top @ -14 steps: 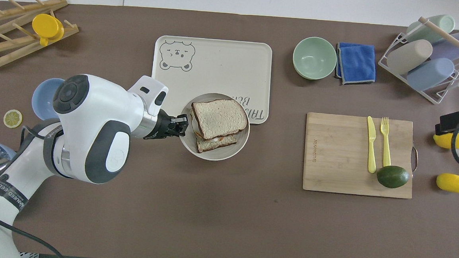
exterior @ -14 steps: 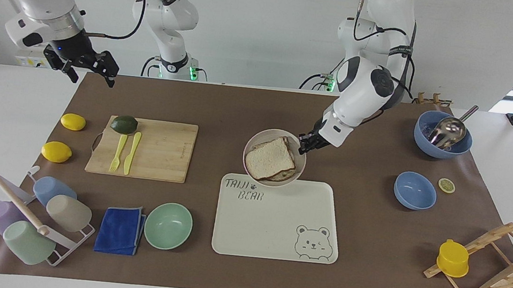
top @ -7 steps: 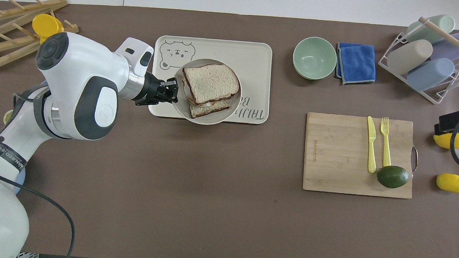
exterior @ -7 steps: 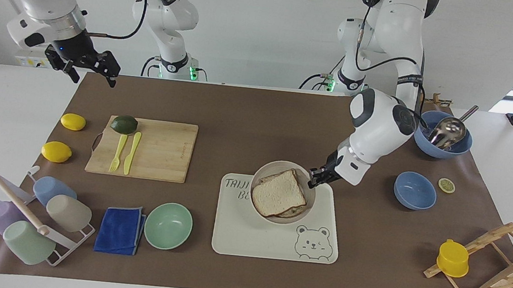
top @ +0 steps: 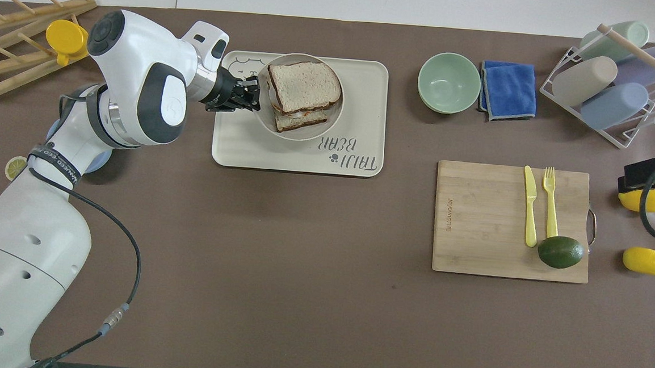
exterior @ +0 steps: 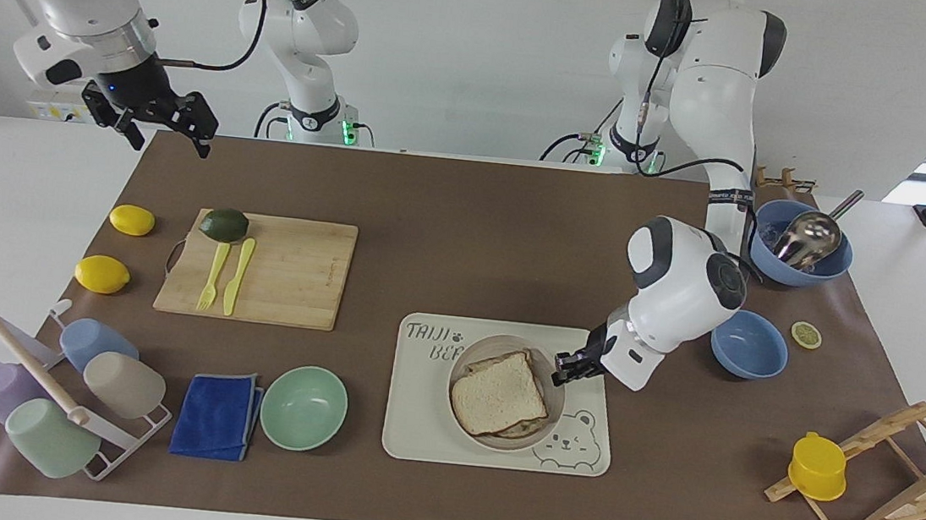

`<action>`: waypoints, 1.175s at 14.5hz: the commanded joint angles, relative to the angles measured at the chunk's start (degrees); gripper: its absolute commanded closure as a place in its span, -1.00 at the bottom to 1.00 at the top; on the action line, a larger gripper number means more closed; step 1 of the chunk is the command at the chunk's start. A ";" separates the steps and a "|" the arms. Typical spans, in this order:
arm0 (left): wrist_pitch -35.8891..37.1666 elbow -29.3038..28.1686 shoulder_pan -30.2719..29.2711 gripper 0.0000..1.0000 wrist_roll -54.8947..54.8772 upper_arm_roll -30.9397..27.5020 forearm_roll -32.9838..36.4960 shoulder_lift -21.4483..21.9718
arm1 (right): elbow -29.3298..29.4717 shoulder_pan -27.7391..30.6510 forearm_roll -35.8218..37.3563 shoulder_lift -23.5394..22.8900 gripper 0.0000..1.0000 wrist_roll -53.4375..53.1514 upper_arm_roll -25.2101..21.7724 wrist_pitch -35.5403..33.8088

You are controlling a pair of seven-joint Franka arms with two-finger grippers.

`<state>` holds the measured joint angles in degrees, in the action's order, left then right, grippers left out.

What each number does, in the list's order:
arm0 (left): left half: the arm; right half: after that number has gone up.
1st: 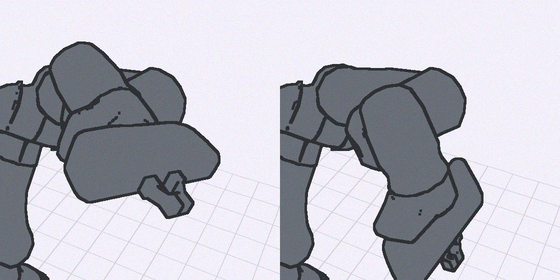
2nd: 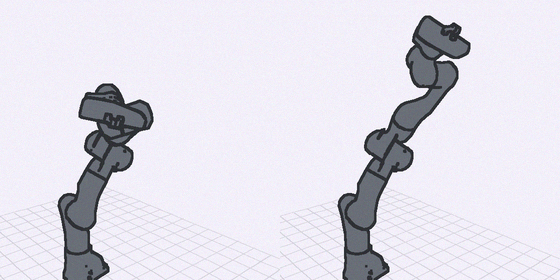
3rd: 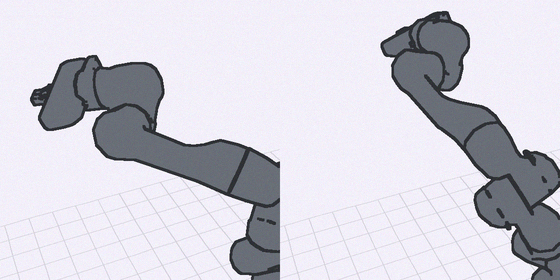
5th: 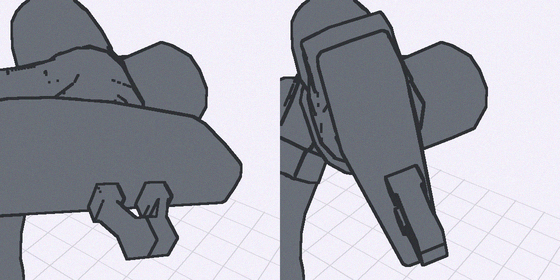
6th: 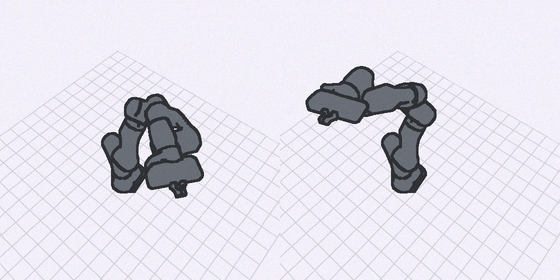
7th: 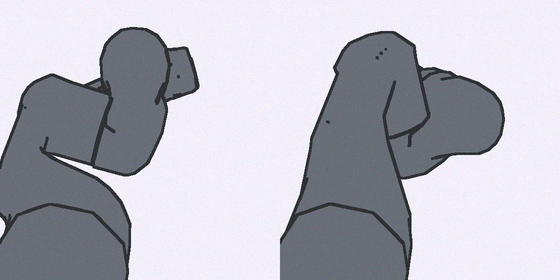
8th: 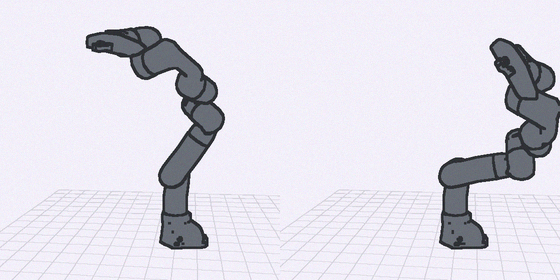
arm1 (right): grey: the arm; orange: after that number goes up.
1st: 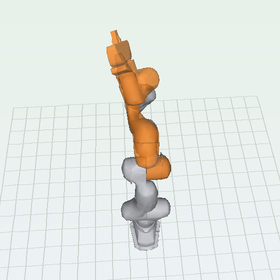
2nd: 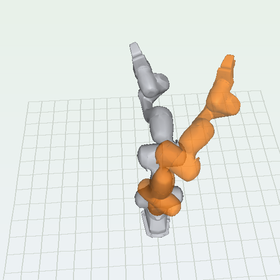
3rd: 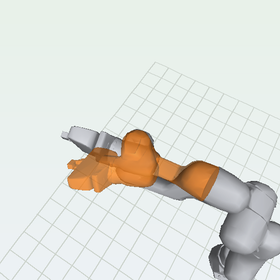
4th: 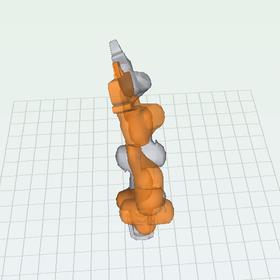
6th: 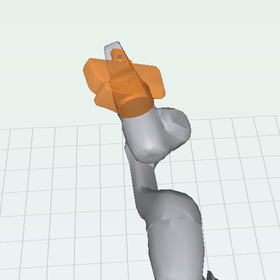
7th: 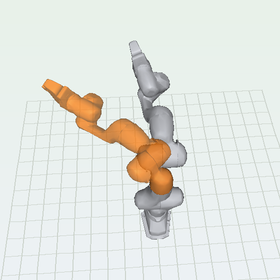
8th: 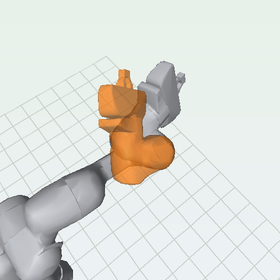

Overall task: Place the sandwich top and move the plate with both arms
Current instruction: 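Slide the grey plate with the left gripper onto the bear tray, then open the left gripper and release the plate rim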

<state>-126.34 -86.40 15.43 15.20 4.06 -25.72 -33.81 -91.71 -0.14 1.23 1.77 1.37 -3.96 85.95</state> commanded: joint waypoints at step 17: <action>6.35 -0.88 -1.89 -1.00 -4.12 -1.94 0.85 6.90 | 0.48 0.22 0.17 -0.28 -1.00 -0.32 0.36 -0.17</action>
<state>-123.80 -86.29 15.19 11.17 3.38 -25.69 -31.52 -91.70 -0.14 1.23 1.74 1.37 -3.96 85.95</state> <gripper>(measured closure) 0.004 0.000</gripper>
